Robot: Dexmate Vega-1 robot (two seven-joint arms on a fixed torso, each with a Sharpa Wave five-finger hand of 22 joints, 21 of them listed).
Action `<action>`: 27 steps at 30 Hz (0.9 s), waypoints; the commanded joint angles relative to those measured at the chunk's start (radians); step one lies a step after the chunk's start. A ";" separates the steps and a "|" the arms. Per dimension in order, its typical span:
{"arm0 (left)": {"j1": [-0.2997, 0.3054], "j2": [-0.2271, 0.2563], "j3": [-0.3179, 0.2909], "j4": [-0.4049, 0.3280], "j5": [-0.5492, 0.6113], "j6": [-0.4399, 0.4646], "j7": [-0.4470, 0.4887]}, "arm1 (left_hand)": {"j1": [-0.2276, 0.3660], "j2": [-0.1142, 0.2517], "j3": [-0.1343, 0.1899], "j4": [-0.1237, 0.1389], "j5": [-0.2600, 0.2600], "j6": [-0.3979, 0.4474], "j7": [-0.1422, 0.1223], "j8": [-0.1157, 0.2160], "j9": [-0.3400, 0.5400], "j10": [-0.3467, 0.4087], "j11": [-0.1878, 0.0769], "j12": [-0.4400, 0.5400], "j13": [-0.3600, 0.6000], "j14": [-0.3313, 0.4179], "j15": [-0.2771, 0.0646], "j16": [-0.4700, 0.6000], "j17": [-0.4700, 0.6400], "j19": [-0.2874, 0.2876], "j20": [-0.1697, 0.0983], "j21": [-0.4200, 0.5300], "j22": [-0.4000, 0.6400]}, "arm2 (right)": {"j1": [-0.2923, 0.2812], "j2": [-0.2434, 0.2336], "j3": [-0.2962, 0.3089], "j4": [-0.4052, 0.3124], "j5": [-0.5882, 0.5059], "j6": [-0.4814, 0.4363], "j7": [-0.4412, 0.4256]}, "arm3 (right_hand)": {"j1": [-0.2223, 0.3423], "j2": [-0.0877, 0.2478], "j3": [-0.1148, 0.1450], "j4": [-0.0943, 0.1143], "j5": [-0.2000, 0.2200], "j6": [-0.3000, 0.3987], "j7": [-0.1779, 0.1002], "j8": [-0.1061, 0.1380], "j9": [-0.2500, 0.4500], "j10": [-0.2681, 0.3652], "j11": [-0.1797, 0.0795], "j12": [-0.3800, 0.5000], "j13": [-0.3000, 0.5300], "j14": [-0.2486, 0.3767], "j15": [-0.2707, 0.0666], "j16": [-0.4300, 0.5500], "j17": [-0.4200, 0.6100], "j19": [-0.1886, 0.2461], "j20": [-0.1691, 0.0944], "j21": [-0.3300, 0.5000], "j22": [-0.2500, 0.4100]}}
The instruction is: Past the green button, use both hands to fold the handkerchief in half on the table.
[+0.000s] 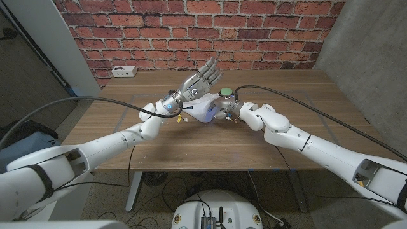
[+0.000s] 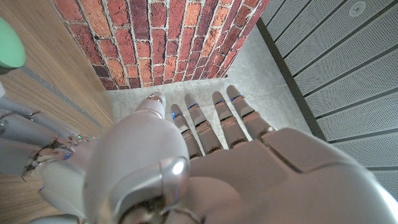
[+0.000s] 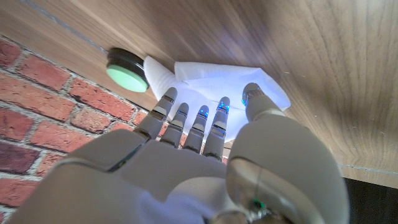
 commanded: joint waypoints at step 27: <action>0.257 -0.039 -0.139 -0.202 -0.289 0.093 -0.057 | -0.003 -0.002 0.016 -0.009 -0.007 0.032 0.000 0.012 0.002 0.019 0.000 0.013 0.002 0.009 -0.173 0.008 0.001 0.009 0.007 0.009 -0.002 | -0.238 -0.058 0.172 -0.248 -0.142 -0.319 -0.077 | -0.023 0.047 0.006 0.023 0.007 0.019 -0.006 0.003 0.003 0.019 -0.006 0.008 -0.002 0.032 -0.079 0.019 0.010 0.034 -0.013 0.009 0.000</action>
